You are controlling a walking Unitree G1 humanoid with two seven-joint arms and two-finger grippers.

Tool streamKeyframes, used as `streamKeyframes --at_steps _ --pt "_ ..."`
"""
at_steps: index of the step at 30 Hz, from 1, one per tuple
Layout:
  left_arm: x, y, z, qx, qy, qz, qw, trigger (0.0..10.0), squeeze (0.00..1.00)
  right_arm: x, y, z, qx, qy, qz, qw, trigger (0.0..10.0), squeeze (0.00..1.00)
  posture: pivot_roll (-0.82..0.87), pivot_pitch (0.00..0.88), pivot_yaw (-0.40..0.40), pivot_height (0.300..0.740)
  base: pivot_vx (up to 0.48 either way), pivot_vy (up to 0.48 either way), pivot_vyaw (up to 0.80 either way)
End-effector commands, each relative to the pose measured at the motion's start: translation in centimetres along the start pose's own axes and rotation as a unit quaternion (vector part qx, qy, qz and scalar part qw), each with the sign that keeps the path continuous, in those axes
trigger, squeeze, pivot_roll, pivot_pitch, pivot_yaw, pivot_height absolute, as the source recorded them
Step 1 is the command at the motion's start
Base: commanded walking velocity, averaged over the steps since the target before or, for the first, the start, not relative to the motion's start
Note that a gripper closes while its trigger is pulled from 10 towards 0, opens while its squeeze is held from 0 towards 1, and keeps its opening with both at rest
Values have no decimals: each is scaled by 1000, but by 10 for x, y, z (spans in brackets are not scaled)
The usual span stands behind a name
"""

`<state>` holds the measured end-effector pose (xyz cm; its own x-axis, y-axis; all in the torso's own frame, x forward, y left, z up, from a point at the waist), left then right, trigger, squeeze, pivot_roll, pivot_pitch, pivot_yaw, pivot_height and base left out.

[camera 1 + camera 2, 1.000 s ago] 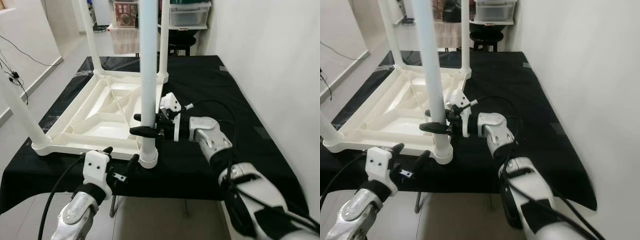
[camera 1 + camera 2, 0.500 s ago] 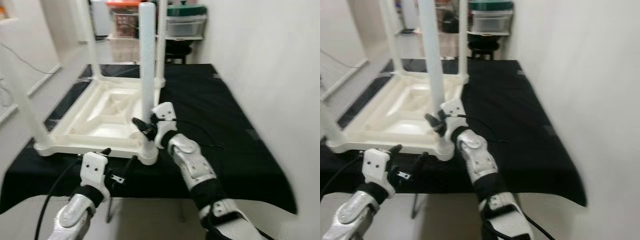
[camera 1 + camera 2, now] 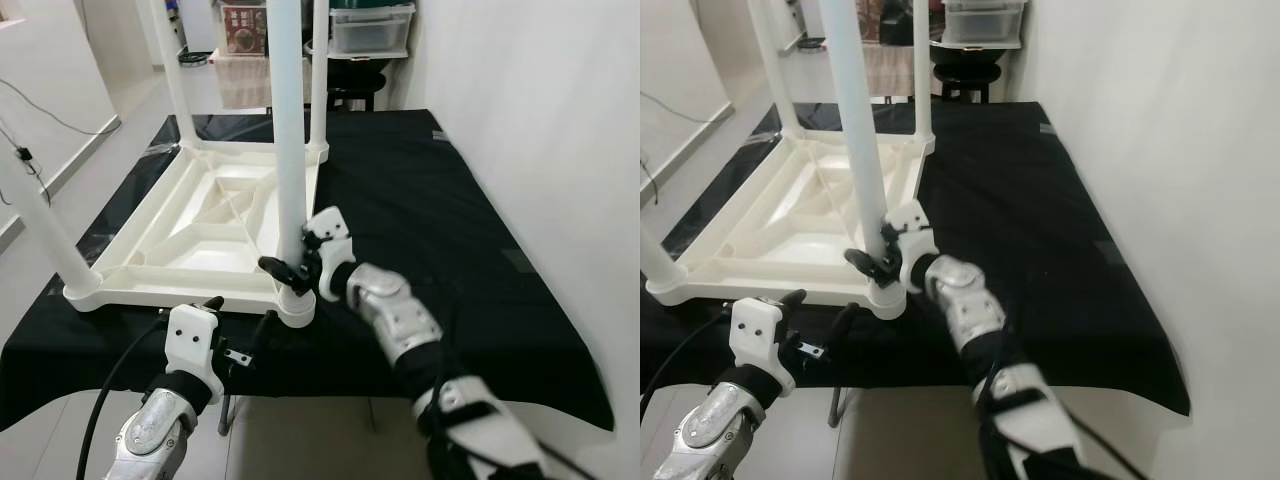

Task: Building children table

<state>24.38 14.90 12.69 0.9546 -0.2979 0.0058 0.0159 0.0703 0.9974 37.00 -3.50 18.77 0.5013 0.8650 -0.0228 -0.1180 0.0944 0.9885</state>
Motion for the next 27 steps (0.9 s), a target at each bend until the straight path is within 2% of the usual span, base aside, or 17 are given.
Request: streamKeyframes --at_steps 1,5,8,10,12,13,14,16,22,27 --pt "-5 -1 1 15 1 -8 1000 10000 0 -4 -2 -6 -9 82 9 997 10000 0 40 43 -27 740 0 0 0" --pt "-8 -2 4 21 -1 -9 1000 10000 0 -9 -5 -4 -22 110 -6 994 10000 0 41 40 -25 740 0 0 0" --pt "-16 -5 22 10 -29 -19 999 10000 0 -12 -11 5 -24 103 -40 994 10000 0 47 36 -22 740 0 0 0" --pt "-16 -5 22 10 -29 -19 999 10000 0 -12 -11 5 -24 103 -40 994 10000 0 47 36 -22 740 0 0 0" --pt "-21 -6 31 5 -40 -22 999 10000 0 -11 -13 8 -12 95 -48 994 9961 0 49 36 -23 740 0 0 0" --pt "-23 -6 33 4 -42 -23 999 10000 0 -11 -13 10 -6 91 -48 995 6039 0 51 35 -19 740 0 0 0" --pt "-24 -7 34 4 -43 -25 999 10000 0 -12 -13 11 -3 93 -47 995 392 0 51 35 -19 740 0 0 0" --pt "-26 -7 36 6 -48 -27 998 10000 0 -14 -14 12 -2 97 -46 994 0 0 47 34 -17 740 0 0 0" --pt "-30 -8 42 6 -55 -30 998 10000 0 -23 -16 19 -1 95 -43 995 0 0 41 37 -13 740 0 0 0" --pt "-29 -7 41 12 -48 -26 998 10000 0 -41 -15 31 11 70 -15 997 0 0 30 51 -26 740 0 0 0"
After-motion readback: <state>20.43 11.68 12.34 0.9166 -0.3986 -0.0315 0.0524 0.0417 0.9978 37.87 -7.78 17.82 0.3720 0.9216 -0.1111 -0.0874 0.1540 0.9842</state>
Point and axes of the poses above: a point about 5 cm out from each wrist's last joint towards the gripper, its own x axis pointing out of the wrist towards the gripper, its own y axis along the axis of the wrist's last joint, z = x × y, the point moved 1 cm from there along x, pointing out of the wrist towards the gripper, and after that the axes turned 4 degrees about -x, right-handed, at the moved point
